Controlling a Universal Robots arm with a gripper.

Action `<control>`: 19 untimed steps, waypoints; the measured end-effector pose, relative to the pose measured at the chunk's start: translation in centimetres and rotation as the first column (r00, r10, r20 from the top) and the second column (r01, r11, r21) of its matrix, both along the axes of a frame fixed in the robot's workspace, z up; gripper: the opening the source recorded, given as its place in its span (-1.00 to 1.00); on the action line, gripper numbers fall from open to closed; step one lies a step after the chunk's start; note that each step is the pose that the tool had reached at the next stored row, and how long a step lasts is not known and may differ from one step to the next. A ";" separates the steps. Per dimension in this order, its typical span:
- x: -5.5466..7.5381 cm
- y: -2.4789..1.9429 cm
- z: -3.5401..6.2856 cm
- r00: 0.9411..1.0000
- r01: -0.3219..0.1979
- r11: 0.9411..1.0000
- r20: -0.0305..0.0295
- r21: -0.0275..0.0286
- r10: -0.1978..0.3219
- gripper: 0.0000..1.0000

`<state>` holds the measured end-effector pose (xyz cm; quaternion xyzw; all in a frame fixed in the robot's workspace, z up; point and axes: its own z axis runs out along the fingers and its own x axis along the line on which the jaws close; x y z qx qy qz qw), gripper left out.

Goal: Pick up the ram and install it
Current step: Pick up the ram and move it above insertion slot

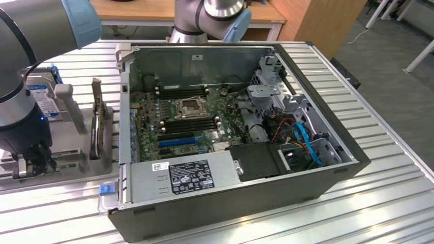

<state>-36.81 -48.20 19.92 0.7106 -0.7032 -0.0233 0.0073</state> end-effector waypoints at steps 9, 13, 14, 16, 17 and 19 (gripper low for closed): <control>0.0 -0.10 0.00 1.000 0.000 1.000 0.000 0.000 0.000 -0.70; 0.0 -0.10 0.00 1.000 0.000 1.000 0.000 0.000 0.000 -0.70; 0.0 -0.10 0.00 1.000 0.000 1.000 0.000 0.000 0.000 -0.73; 0.0 -0.10 0.00 1.000 0.000 1.000 0.000 0.000 0.000 -0.77; 0.0 -0.10 0.00 1.000 0.000 1.000 0.000 0.000 0.000 -0.77; 0.0 -0.10 0.00 1.000 0.000 1.000 0.000 0.000 0.000 -0.77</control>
